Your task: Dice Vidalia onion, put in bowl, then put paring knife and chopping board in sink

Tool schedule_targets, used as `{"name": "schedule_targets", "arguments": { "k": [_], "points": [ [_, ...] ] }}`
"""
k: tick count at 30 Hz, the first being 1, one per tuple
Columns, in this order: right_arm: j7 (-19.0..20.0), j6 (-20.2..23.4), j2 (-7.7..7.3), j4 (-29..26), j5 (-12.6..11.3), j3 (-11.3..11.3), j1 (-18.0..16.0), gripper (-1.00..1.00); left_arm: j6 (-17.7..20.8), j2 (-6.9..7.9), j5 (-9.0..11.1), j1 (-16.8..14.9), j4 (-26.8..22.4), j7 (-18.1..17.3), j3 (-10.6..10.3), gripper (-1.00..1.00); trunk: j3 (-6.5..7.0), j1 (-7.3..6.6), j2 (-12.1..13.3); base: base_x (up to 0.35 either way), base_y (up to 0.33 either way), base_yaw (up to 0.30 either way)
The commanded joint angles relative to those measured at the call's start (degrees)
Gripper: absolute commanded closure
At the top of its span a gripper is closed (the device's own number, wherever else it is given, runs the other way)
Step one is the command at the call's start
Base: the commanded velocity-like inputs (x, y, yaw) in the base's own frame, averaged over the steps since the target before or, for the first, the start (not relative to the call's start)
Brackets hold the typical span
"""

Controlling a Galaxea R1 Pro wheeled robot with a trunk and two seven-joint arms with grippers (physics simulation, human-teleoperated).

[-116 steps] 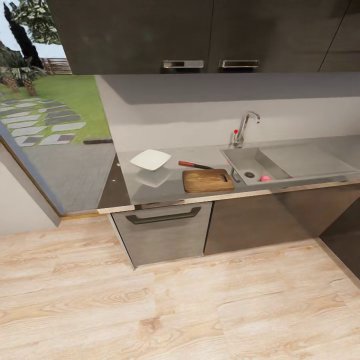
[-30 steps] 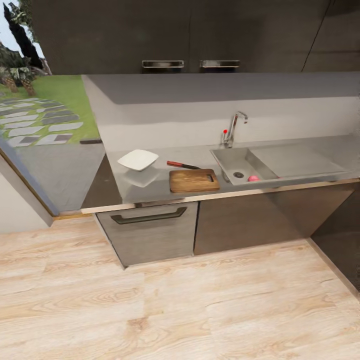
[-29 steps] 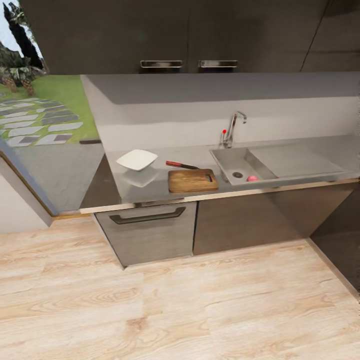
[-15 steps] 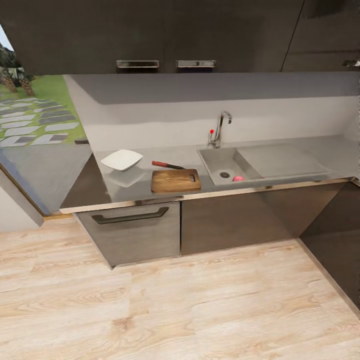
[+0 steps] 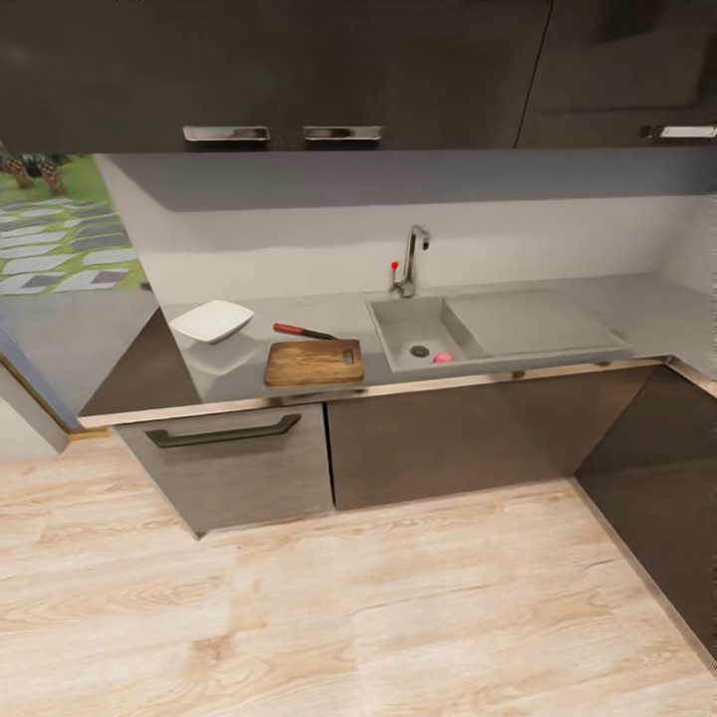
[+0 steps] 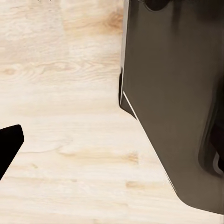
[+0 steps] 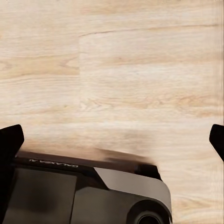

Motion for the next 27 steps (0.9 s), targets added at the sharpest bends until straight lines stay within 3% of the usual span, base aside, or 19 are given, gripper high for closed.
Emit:
{"name": "schedule_targets", "arguments": {
  "k": [1,10,27],
  "points": [
    [0.0,-0.2,0.01,0.1,-0.4,0.4,0.0,-1.00,-0.1,-0.02,0.1,0.0,-0.1,0.1,0.0,-1.00,0.02,0.02,-0.1,0.000,-0.308,0.000],
    [-0.1,-0.2,0.09,0.1,-0.4,0.4,0.0,-1.00,-0.1,-0.04,0.1,0.1,-0.1,0.1,0.0,-1.00,0.82,0.02,-0.1,0.043,-0.308,0.072],
    [-0.1,-0.2,0.10,0.1,-0.4,0.4,0.0,-1.00,-0.1,-0.01,0.2,0.0,-0.1,0.1,0.0,-1.00,2.08,0.02,-0.1,0.103,-0.308,0.204]
  ]
}}
